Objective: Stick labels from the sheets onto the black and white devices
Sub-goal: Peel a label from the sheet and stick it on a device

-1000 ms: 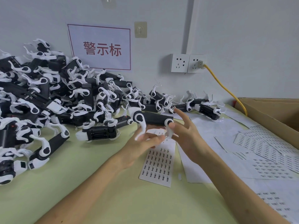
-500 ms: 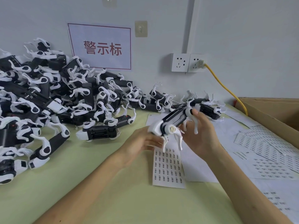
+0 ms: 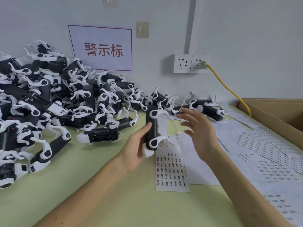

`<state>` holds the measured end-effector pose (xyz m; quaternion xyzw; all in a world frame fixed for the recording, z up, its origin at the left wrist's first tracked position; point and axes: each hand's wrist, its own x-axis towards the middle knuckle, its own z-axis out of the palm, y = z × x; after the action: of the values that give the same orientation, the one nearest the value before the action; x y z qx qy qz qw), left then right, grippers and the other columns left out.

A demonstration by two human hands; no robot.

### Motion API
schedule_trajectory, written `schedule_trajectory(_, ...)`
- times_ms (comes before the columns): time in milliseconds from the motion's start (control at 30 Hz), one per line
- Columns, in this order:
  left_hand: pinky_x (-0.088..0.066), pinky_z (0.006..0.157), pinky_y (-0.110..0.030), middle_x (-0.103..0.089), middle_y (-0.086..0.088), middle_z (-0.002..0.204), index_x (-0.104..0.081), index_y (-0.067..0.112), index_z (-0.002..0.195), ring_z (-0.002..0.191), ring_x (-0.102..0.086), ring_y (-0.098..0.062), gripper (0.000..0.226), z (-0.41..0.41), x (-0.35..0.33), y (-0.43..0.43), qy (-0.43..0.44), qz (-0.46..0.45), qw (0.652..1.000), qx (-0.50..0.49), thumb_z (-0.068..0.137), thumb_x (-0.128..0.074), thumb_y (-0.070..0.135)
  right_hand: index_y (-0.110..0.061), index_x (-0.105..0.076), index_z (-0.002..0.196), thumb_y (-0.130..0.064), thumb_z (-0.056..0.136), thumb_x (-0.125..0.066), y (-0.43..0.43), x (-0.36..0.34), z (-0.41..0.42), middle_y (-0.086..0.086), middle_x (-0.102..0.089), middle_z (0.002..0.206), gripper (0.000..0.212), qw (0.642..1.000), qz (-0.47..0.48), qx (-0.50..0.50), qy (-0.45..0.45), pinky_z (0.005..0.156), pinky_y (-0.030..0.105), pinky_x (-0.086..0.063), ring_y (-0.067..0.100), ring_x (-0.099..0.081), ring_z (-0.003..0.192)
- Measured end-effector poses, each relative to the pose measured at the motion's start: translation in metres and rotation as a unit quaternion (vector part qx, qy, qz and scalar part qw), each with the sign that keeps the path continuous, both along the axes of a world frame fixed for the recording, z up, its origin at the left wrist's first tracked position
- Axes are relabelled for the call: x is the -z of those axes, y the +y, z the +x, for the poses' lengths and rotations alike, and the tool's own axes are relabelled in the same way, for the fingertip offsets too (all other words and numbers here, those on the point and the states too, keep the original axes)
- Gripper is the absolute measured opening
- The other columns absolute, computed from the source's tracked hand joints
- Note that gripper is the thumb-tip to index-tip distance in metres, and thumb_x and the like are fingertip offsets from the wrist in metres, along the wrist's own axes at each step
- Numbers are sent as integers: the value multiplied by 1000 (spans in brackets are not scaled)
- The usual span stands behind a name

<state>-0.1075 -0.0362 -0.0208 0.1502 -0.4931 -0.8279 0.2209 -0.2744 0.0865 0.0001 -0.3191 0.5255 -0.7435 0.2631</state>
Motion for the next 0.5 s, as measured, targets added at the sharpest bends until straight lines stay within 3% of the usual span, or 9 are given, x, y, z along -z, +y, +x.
schedule_trajectory(67, -46, 85, -34, -68, -8, 94, -70, 11, 106, 90, -61, -22, 37, -1, -1, -6, 23, 50, 998, -23, 82, -64, 40, -15, -75, 101, -47, 101, -45, 4, -2, -3, 5, -70, 82, 45, 996, -21, -34, -85, 71, 33, -40, 15, -55, 67)
schedule_trajectory(133, -38, 93, -37, -67, -7, 92, -69, 11, 104, 90, -59, -22, 35, 0, -2, -8, 26, 37, 998, -34, 84, -61, 38, -15, -77, 91, -49, 102, -39, 6, -4, -2, 5, -61, 74, 52, 989, -23, -96, -114, 69, 33, -38, 16, -50, 62)
schedule_trajectory(267, -50, 86, -30, -71, -5, 95, -65, 9, 114, 91, -66, -17, 34, 0, 0, -4, 37, -20, 998, -39, 88, -59, 31, -16, -78, 91, -54, 100, -35, -1, 0, 4, 5, -60, 77, 58, 982, 20, -187, -25, 75, 35, -37, 17, -48, 69)
schedule_trajectory(400, -50, 87, -27, -75, 4, 91, -62, 16, 118, 91, -68, -10, 24, -1, 1, 3, 13, -71, 997, -39, 102, -49, 27, -18, -79, 95, -52, 96, -37, -3, 5, 7, 5, -62, 80, 54, 983, 40, -176, 44, 79, 32, -43, 18, -51, 76)
schedule_trajectory(500, -49, 93, -29, -77, 9, 108, -57, 22, 131, 102, -71, -4, 27, 0, 0, 7, -11, -106, 993, -44, 108, -43, 27, -14, -78, 93, -35, 94, -53, -5, 7, 14, 6, -62, 80, 33, 988, 19, -129, 84, 76, 26, -48, 17, -55, 75)
